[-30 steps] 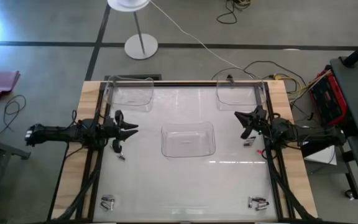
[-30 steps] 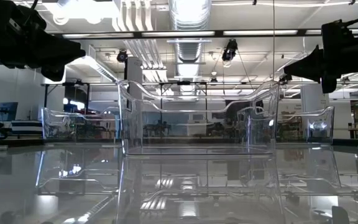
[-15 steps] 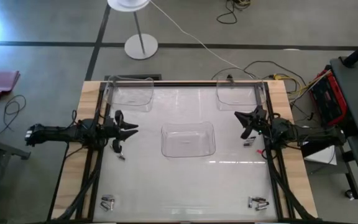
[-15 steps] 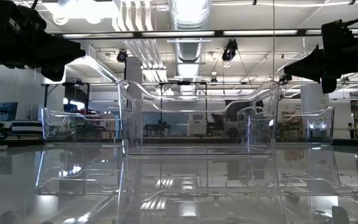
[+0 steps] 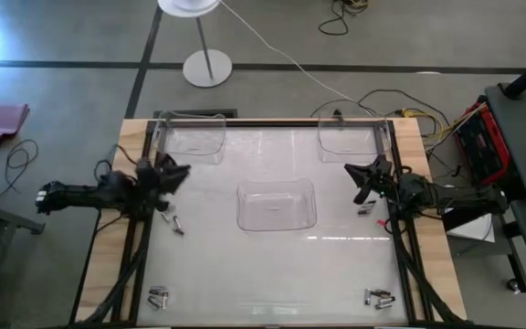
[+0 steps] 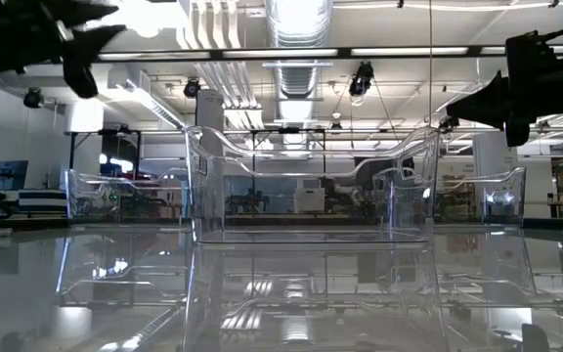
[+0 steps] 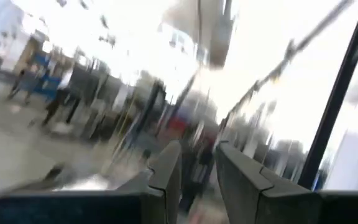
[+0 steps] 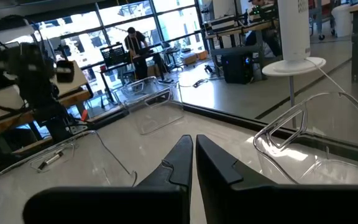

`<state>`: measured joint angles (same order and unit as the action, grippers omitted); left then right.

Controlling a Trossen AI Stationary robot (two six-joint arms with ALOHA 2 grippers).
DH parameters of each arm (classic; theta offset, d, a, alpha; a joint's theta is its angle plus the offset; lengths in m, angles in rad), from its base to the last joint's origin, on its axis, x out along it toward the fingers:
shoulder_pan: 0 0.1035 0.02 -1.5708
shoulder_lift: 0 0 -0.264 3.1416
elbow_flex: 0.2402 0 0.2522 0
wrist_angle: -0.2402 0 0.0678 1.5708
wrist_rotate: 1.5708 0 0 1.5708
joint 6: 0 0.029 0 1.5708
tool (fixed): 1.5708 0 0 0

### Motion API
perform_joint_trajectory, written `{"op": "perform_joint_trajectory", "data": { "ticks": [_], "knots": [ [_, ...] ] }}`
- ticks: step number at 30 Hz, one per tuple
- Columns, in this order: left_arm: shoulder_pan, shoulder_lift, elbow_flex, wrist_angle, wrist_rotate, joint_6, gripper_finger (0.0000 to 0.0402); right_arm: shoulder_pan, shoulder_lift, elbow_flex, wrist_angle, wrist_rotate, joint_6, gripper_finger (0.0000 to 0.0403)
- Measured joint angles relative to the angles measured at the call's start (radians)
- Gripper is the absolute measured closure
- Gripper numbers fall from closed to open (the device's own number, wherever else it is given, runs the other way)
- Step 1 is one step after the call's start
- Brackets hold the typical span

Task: Sort batteries
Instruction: Put the silver battery into the middle transparent bin

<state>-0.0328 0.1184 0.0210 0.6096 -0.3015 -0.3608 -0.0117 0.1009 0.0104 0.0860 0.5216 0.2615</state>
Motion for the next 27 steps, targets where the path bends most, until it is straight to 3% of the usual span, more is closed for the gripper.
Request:
{"op": "perform_joint_trajectory", "data": {
  "ticks": [5,9,13,17,20,22,27],
  "knots": [
    [0.0,-0.001,0.0,0.207,-0.05,0.015,0.032,0.0,0.0,0.0,0.0,0.0,0.0,0.039],
    [0.0,0.02,0.009,0.205,-0.048,0.014,0.032,0.0,0.0,0.0,0.0,0.0,0.0,0.039],
    [-0.016,0.145,0.077,0.208,0.066,-0.048,0.0323,0.0,0.0,0.0,0.0,0.0,0.0,0.039],
    [-0.069,0.357,0.179,0.188,0.082,-0.01,0.0324,0.0,0.0,0.0,0.0,0.0,0.0,0.039],
    [-0.102,0.502,0.282,0.058,0.044,-0.01,0.0324,0.0,0.0,0.0,0.0,0.0,0.0,0.039],
    [-0.113,0.584,0.363,-0.112,-0.004,-0.063,0.0324,0.0,0.0,0.0,0.0,0.0,0.0,0.039],
    [-0.154,0.773,0.609,-0.7,-0.028,-0.39,0.0324,0.0,0.0,0.0,0.0,0.0,0.0,0.039]
  ]
}}
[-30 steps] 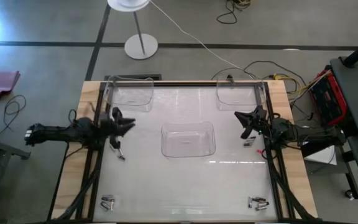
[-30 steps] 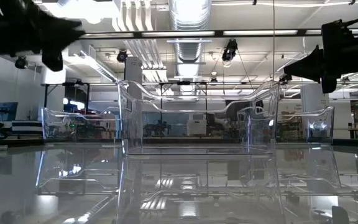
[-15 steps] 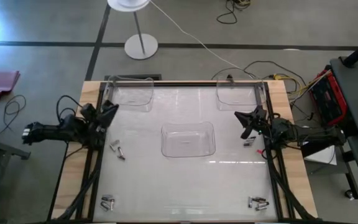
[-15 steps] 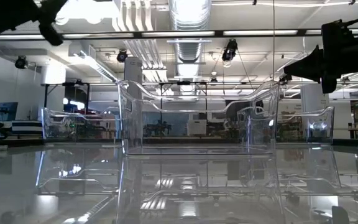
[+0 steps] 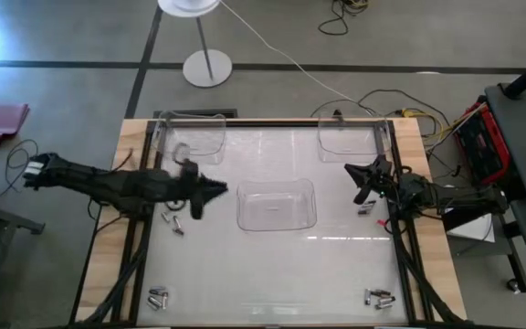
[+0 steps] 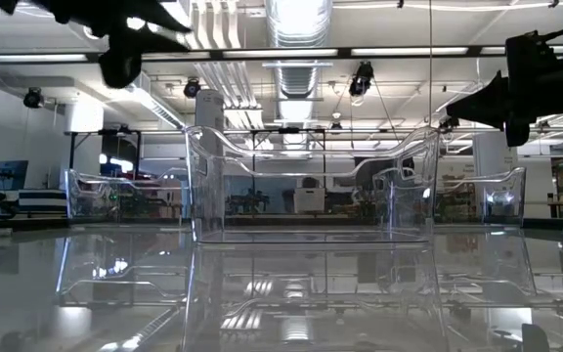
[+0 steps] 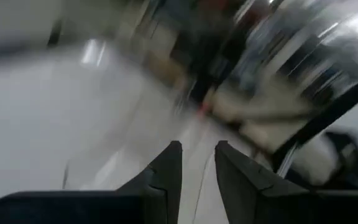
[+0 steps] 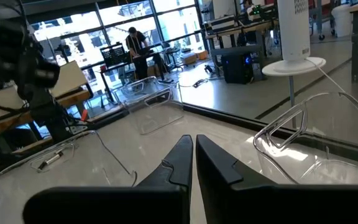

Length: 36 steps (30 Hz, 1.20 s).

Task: Sort batteries
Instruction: Put the silver battery into the middle transparent bin

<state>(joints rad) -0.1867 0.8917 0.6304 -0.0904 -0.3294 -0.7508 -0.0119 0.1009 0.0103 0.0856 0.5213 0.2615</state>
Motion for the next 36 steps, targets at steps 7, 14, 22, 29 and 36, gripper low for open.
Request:
{"op": "perform_joint_trajectory", "data": {
  "ticks": [7,14,22,29,36],
  "knots": [
    [-0.129,0.273,0.308,-0.738,0.048,-0.406,0.0324,0.0,0.0,0.0,0.0,0.0,0.0,0.039],
    [-0.161,0.479,0.412,-1.137,0.274,-0.753,0.0324,0.0,0.0,0.0,0.0,0.0,0.0,0.039],
    [-0.129,0.582,0.269,-1.082,0.44,-0.859,0.0324,0.0,0.0,0.0,0.0,0.0,0.0,0.039],
    [-0.067,0.59,0.181,-1.046,0.459,-1.052,0.0316,0.0,0.0,0.0,0.0,0.0,0.0,0.039],
    [-0.057,0.544,0.11,-1.019,0.382,-1.18,0.026,0.0,0.0,0.0,0.0,0.0,0.0,0.039]
  ]
}}
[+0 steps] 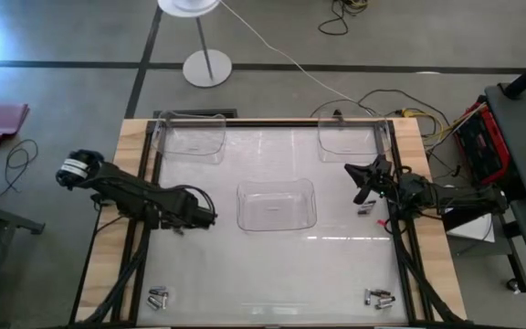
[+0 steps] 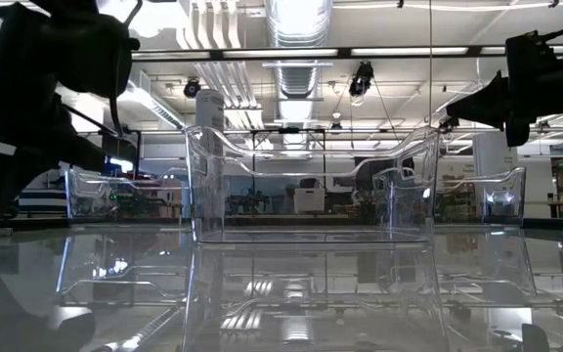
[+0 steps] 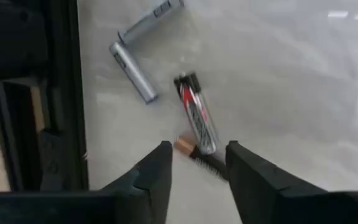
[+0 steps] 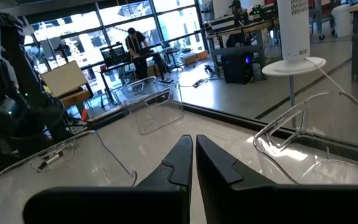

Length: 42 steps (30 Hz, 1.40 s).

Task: Sort batteries
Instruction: Put the silver battery into the middle transparent bin

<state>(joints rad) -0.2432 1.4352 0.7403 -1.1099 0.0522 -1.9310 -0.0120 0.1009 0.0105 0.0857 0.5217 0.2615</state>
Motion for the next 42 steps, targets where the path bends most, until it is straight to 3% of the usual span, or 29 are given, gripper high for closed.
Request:
{"op": "perform_joint_trajectory", "data": {
  "ticks": [5,8,21,27,35,38,42],
  "knots": [
    [0.003,-0.037,-0.051,0.066,-0.017,-0.072,0.0219,0.0,0.0,0.0,0.0,0.0,0.0,0.039],
    [0.003,-0.051,-0.076,0.095,-0.08,-0.109,0.0205,0.0,0.0,0.0,0.0,0.0,0.0,0.039],
    [0.014,-0.039,-0.129,0.174,-0.132,-0.166,0.0205,0.0,0.0,0.0,0.0,0.0,0.0,0.039],
    [0.014,-0.009,-0.117,0.188,-0.146,-0.148,0.025,0.0,0.0,0.0,0.0,0.0,0.0,0.039],
    [0.014,0.038,-0.108,0.209,-0.177,-0.051,0.0345,0.0,0.0,0.0,0.0,0.0,0.0,0.039],
    [0.013,0.044,-0.092,0.207,-0.223,0.042,0.0376,0.0,0.0,0.0,0.0,0.0,0.0,0.039],
    [0.015,0.048,-0.069,0.235,-0.346,0.142,0.0381,0.0,0.0,0.0,0.0,0.0,0.0,0.039]
  ]
}}
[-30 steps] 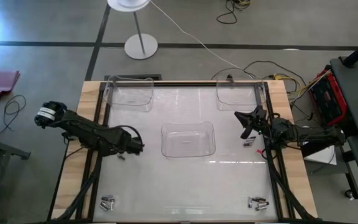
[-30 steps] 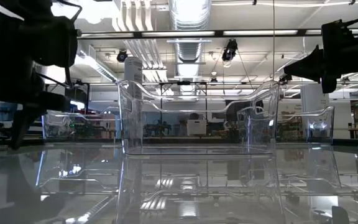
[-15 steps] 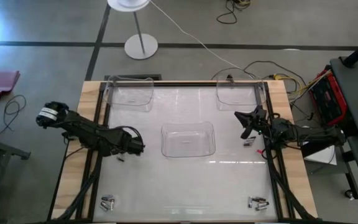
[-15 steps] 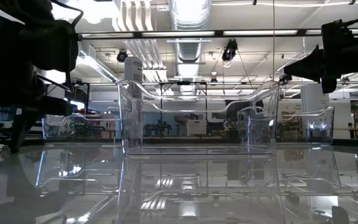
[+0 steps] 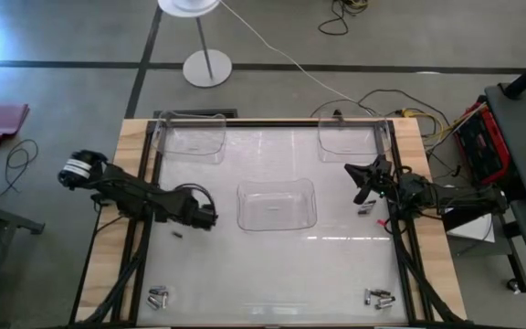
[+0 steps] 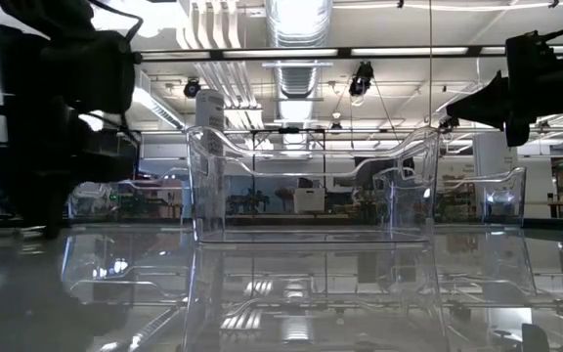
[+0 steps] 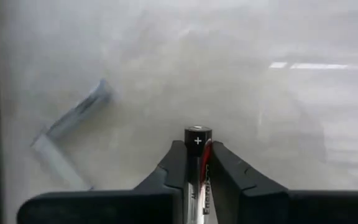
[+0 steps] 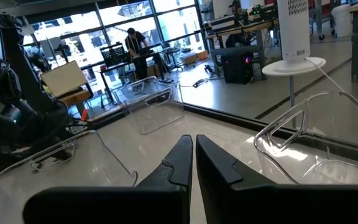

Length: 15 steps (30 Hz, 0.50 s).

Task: Sort batteries
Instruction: Put the silver battery into the middle transparent bin

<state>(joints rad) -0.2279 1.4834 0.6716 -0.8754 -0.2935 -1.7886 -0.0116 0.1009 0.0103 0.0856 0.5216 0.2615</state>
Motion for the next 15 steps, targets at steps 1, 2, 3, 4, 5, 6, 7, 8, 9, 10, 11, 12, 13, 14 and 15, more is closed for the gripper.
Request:
{"op": "perform_joint_trajectory", "data": {
  "ticks": [1,2,3,4,5,6,7,8,9,10,11,12,13,14,15],
  "knots": [
    [0.002,0.0,0.013,0.018,-0.051,0.035,0.0381,0.0,0.0,0.0,0.0,0.0,0.0,0.039],
    [0.004,-0.006,0.029,0.024,-0.081,0.076,0.0381,0.0,0.0,0.0,0.0,0.0,0.0,0.039],
    [0.003,-0.014,0.045,0.012,-0.112,0.126,0.0381,0.0,0.0,0.0,0.0,0.0,0.0,0.039],
    [0.002,-0.022,0.06,0.0,-0.14,0.184,0.038,0.0,0.0,0.0,0.0,0.0,0.0,0.039],
    [0.001,-0.028,0.081,-0.005,-0.158,0.242,0.0379,0.0,0.0,0.0,0.0,0.0,0.0,0.039],
    [0.002,-0.037,0.107,-0.012,-0.174,0.303,0.0377,0.0,0.0,0.0,0.0,0.0,0.0,0.039],
    [0.002,-0.048,0.134,-0.029,-0.194,0.37,0.0375,0.0,0.0,0.0,0.0,0.0,0.0,0.039],
    [0.002,-0.058,0.165,-0.053,-0.222,0.454,0.0374,0.0,0.0,0.0,0.0,0.0,0.0,0.039],
    [0.002,-0.063,0.195,-0.064,-0.25,0.535,0.0374,0.0,0.0,0.0,0.0,0.0,0.0,0.039],
    [0.003,-0.067,0.226,-0.059,-0.282,0.607,0.0373,0.0,0.0,0.0,0.0,0.0,0.0,0.039],
    [0.008,-0.071,0.257,-0.049,-0.321,0.68,0.0373,0.0,0.0,0.0,0.0,0.0,0.0,0.039],
    [0.015,-0.074,0.291,-0.034,-0.353,0.758,0.0373,0.0,0.0,0.0,0.0,0.0,0.0,0.039],
    [0.024,-0.076,0.326,-0.007,-0.371,0.841,0.0372,0.0,0.0,0.0,0.0,-0.001,0.0,0.039],
    [0.037,-0.076,0.358,0.032,-0.375,0.912,0.0372,0.0,0.0,0.0,0.0,0.0,0.0,0.039],
    [0.05,-0.075,0.386,0.074,-0.371,0.973,0.0372,0.0,0.0,0.0,0.0,0.0,0.0,0.039]
  ]
}}
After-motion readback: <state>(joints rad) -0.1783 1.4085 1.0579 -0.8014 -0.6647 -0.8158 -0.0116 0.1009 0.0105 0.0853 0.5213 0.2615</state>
